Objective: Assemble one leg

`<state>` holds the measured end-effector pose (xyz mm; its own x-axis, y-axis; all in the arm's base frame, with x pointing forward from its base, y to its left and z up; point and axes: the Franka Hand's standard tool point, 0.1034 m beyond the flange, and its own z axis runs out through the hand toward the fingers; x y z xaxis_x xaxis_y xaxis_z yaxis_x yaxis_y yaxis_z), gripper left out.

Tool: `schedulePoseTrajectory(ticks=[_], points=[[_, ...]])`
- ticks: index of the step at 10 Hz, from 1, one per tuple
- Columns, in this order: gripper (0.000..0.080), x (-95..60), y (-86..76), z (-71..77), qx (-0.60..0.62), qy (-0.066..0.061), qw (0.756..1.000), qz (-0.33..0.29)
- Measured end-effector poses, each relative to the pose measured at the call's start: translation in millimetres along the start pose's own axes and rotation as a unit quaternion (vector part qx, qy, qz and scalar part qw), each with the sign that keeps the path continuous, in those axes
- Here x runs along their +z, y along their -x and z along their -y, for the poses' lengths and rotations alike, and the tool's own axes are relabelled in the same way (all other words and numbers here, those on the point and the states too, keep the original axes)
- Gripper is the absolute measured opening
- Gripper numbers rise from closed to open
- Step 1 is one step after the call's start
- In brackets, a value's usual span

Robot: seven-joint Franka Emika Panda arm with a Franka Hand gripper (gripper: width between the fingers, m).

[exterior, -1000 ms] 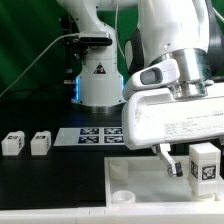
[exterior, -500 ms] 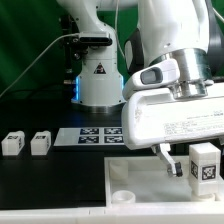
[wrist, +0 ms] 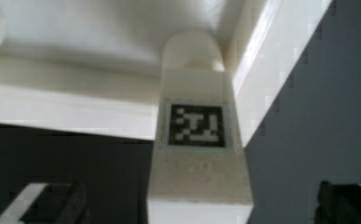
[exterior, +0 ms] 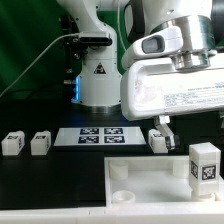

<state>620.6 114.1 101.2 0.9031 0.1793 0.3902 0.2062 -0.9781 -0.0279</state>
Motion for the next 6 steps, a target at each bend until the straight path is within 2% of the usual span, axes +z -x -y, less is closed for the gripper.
schedulePoseTrajectory(ticks=[2,4,5,6], points=[[0.0649,1.2,0.9,3.2,0.0,-0.014,0.994,0.111],[0.0649,4.6,-9.0,4.3,0.0,-0.024,0.983,0.184],[0.0649,2.7,-2.8,6.4,0.0,-0.031,0.969,0.246],[0.0649,6.1,-10.6,6.5,0.0,-0.033,0.967,0.253]])
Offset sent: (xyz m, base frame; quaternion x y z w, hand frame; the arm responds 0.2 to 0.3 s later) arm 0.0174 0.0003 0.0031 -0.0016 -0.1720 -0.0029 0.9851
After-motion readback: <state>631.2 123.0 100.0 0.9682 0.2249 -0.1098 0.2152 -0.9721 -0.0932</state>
